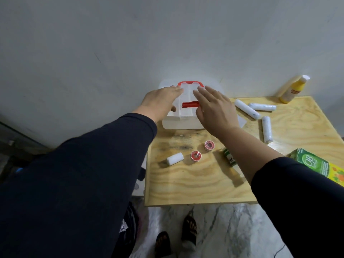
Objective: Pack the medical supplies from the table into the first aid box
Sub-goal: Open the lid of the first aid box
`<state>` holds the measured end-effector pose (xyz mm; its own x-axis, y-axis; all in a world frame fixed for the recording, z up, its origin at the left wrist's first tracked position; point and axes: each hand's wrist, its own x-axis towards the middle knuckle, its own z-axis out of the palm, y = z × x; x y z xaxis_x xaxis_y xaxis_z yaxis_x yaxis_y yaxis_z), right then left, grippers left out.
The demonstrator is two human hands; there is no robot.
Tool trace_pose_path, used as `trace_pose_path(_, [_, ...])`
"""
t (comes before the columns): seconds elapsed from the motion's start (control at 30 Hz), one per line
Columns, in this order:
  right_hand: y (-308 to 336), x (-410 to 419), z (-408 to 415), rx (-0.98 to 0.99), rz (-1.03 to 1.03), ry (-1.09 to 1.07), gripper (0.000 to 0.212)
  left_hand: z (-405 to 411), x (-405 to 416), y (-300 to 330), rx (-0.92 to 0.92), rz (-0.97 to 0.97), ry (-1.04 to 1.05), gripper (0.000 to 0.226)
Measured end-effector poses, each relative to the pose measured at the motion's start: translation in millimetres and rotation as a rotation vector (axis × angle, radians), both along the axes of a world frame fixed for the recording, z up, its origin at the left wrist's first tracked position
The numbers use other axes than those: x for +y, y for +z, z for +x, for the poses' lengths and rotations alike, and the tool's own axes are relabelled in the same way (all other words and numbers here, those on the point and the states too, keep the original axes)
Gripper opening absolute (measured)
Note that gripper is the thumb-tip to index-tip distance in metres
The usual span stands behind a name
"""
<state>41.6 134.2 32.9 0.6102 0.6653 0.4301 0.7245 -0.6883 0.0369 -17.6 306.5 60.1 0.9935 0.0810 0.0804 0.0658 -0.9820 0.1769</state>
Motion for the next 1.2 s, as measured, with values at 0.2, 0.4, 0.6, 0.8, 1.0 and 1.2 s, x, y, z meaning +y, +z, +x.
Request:
trace_pose_path(0.2, [-1.8, -21.4, 3.1, 0.225, 0.125, -0.323, 0.071, 14.5, 9.5, 20.8, 0.058, 0.039, -0.017, 0.053])
trace_pose_path(0.4, [-25.6, -12.9, 12.2, 0.554, 0.104, -0.458, 0.069, 34.1, 14.9, 37.3, 0.056, 0.09, 0.004, 0.048])
trace_pose_path(0.6, [-34.1, 4.6, 13.6, 0.676, -0.028, -0.44, 0.066, 49.9, 21.1, 38.4, -0.047, 0.079, 0.043, 0.05])
trace_pose_path(0.8, [-27.1, 8.5, 6.4, 0.731, -0.015, -0.52, 0.07, 76.7, 20.4, 39.6, -0.273, 0.099, 0.171, 0.055])
trace_pose_path(1.0, [-25.6, 6.1, 2.9, 0.719, -0.012, -0.541, 0.071, 94.9, 8.1, 42.2, -0.278, 0.139, 0.243, 0.053])
trace_pose_path(1.2, [-23.0, 1.5, 1.6, 0.734, -0.016, -0.534, 0.072, 95.4, 2.8, 40.1, -0.196, 0.103, 0.262, 0.066])
